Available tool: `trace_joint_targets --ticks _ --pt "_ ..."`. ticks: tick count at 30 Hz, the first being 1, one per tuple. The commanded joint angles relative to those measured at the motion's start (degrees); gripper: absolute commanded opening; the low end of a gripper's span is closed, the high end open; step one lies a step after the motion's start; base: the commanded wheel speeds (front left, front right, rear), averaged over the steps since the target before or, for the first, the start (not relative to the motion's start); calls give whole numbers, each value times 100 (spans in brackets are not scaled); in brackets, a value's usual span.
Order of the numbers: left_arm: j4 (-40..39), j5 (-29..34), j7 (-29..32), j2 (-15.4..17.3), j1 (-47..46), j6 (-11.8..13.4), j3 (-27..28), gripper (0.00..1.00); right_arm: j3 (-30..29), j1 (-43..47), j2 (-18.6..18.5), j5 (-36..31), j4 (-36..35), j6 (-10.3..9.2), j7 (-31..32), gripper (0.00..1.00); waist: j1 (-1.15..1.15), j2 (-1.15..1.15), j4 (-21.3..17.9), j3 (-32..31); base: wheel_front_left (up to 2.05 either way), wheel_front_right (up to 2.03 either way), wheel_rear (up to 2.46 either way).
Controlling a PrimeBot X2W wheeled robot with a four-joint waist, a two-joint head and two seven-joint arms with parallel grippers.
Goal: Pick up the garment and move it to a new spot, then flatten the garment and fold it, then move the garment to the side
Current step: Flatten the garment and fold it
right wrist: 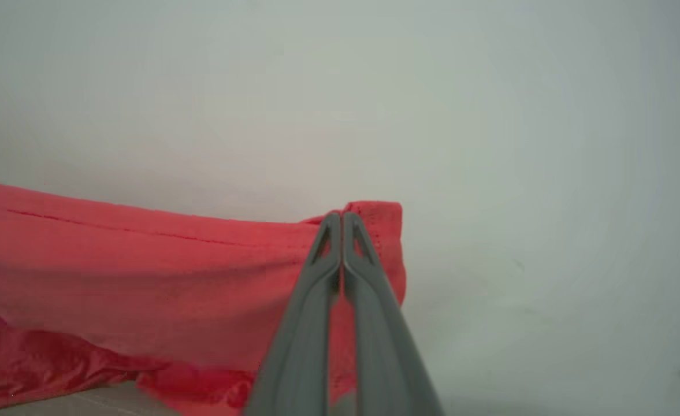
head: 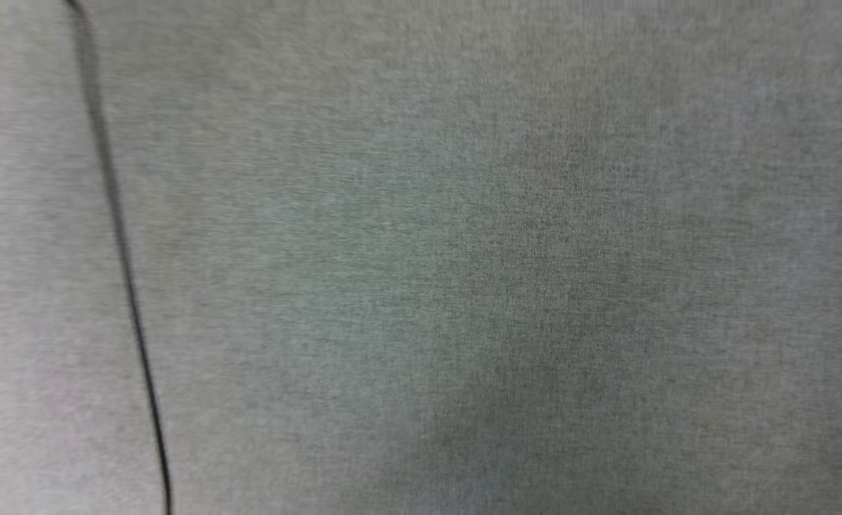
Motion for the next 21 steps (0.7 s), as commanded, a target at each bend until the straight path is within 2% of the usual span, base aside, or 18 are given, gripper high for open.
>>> trace_joint_targets --ticks 1,10,21 --pt "-141 50 -38 -30 338 17 56 0 10 201 4 63 50 -10 -84 0 -1 0 79 -225 0 0 0" --pt "-1013 86 -35 -383 3078 71 84 0 493 2087 23 977 188 -10 -302 0 -1 0 149 -1457 0 0 0" --pt "-1349 -243 184 -401 5858 318 -296 0 864 4775 -282 2569 -390 -9 278 0 -1 0 118 -2669 0 0 0"
